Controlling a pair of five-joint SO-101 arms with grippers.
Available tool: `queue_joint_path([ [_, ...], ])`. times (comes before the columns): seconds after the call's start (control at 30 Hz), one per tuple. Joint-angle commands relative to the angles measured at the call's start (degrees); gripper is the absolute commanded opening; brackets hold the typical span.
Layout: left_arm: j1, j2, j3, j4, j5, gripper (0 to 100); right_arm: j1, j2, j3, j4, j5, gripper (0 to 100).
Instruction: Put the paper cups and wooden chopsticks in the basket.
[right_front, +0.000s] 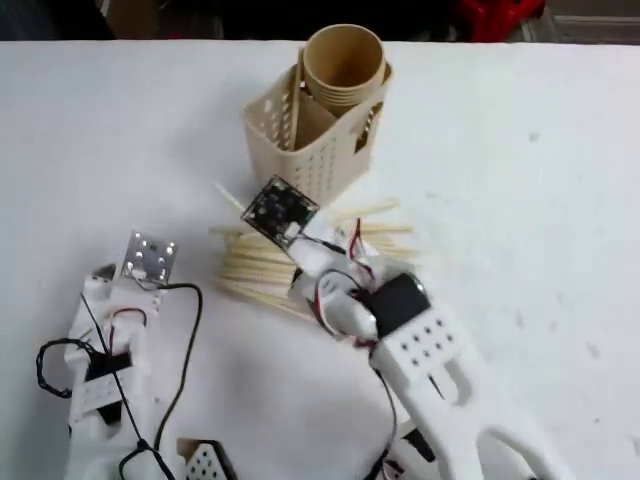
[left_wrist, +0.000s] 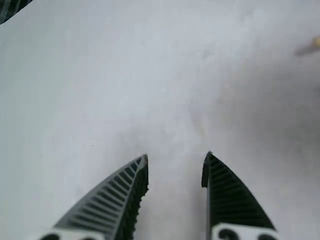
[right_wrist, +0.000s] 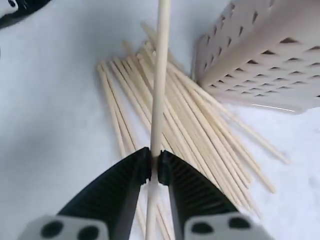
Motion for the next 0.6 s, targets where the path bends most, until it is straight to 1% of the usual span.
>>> queue_joint_path([
  [0.0, -0.22, -1.1, -0.09, -0.97, -0.44, 19, 0.48, -6.55, -0.62, -0.48, -2.64, 1.6],
  [0.1, -0.22, -1.1, -0.09, -0.97, -0.44, 19, 0.4, -9.63, -0.35, -5.32, -4.13, 1.6],
  [0.3, -0.22, -1.1, -0.09, -0.97, -0.44, 19, 0.48, -8.48, -0.62, -16.22, -4.57, 1.6],
  [0.5, -0.22, -1.1, -0.09, -0.97, -0.44, 19, 0.48, -8.75, -1.14, -34.07, -4.13, 1.6],
  [0.57, -0.22, -1.1, -0.09, -0.97, -0.44, 19, 0.48, -8.22, -3.25, -37.58, -4.13, 1.6],
])
